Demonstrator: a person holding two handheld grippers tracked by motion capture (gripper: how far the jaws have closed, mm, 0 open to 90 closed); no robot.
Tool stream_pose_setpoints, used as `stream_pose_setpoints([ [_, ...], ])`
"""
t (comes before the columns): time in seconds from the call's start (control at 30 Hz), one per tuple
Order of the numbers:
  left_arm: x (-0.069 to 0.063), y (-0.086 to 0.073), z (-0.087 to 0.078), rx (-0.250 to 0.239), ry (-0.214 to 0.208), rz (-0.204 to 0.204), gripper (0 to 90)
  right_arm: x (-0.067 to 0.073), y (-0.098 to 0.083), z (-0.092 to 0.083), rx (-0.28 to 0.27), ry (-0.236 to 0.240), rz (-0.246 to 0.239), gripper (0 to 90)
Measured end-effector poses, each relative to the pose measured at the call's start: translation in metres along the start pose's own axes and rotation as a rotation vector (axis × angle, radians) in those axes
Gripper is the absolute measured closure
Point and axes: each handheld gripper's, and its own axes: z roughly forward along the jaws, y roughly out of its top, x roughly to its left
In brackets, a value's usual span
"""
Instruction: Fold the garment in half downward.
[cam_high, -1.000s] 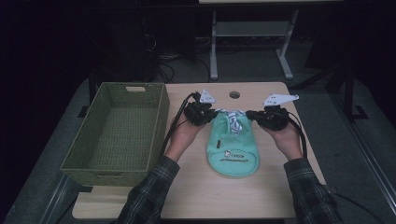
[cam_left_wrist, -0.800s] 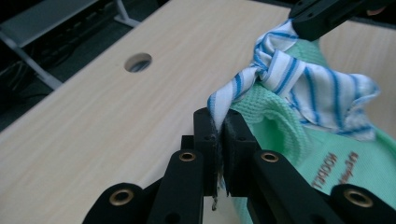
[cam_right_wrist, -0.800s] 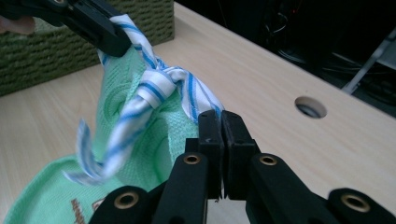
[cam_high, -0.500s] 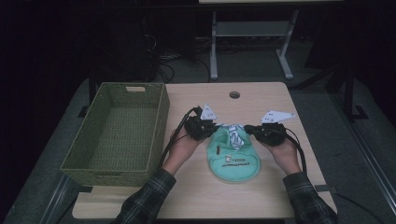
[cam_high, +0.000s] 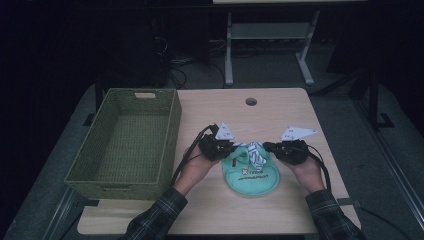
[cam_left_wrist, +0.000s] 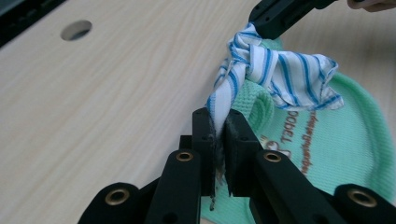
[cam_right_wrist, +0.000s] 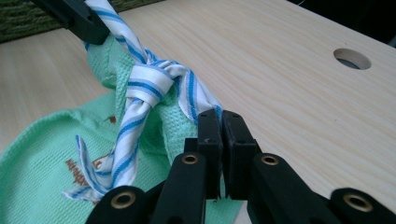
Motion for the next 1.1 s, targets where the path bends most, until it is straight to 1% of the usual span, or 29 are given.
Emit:
stream_pose_setpoints([
  [0.13, 0.0, -0.008, 0.002, 0.013, -0.017, -0.017, 83.5, 0.005, -0.002, -0.002, 0.009, 0.01, 0.0, 86.7],
  [0.2, 0.001, -0.01, 0.003, 0.02, -0.021, -0.02, 83.5, 0.008, -0.003, -0.004, 0.01, 0.016, -0.011, 86.7],
  [0.33, 0.004, -0.013, 0.003, 0.031, -0.013, -0.024, 83.5, 0.016, -0.005, -0.008, 0.011, 0.035, -0.02, 86.7],
  [0.37, 0.005, -0.014, 0.002, 0.031, -0.013, -0.023, 83.5, 0.018, -0.005, -0.009, 0.01, 0.035, -0.034, 86.7],
  [0.47, 0.004, -0.016, 0.001, 0.031, -0.025, -0.027, 83.1, 0.024, -0.006, -0.013, 0.008, 0.045, -0.037, 86.7],
  [0.57, -0.001, -0.019, 0.001, 0.03, -0.045, -0.029, 82.9, 0.028, -0.01, -0.015, 0.019, 0.047, -0.038, 86.7],
  [0.73, -0.01, -0.022, 0.0, 0.027, -0.068, -0.021, 81.1, 0.03, -0.018, -0.017, 0.026, 0.06, -0.027, 85.3],
  [0.77, -0.011, -0.022, -0.001, 0.033, -0.073, -0.019, 80.5, 0.03, -0.019, -0.019, 0.03, 0.064, -0.022, 85.0],
  [0.8, -0.012, -0.023, -0.002, 0.028, -0.08, -0.02, 79.8, 0.03, -0.02, -0.019, 0.029, 0.066, -0.026, 84.5],
  [0.87, -0.014, -0.024, -0.003, 0.026, -0.093, -0.021, 78.9, 0.031, -0.023, -0.021, 0.033, 0.073, -0.013, 83.9],
  [0.9, -0.016, -0.025, -0.004, 0.024, -0.098, -0.027, 78.6, 0.031, -0.024, -0.022, 0.033, 0.076, -0.015, 83.3],
  [0.97, -0.018, -0.027, -0.005, 0.021, -0.119, -0.036, 77.2, 0.032, -0.027, -0.024, 0.044, 0.078, -0.002, 82.7],
  [1.0, -0.02, -0.028, -0.005, 0.024, -0.126, -0.035, 76.5, 0.031, -0.028, -0.024, 0.041, 0.078, -0.01, 82.4],
  [1.03, -0.022, -0.029, -0.005, 0.026, -0.13, -0.033, 75.6, 0.032, -0.03, -0.025, 0.044, 0.084, 0.003, 82.3],
  [1.07, -0.024, -0.03, -0.005, 0.018, -0.137, -0.041, 75.2, 0.032, -0.031, -0.026, 0.047, 0.086, 0.0, 82.3],
  [1.1, -0.025, -0.03, -0.006, 0.025, -0.144, -0.034, 74.7, 0.032, -0.032, -0.027, 0.049, 0.086, 0.003, 82.0],
])
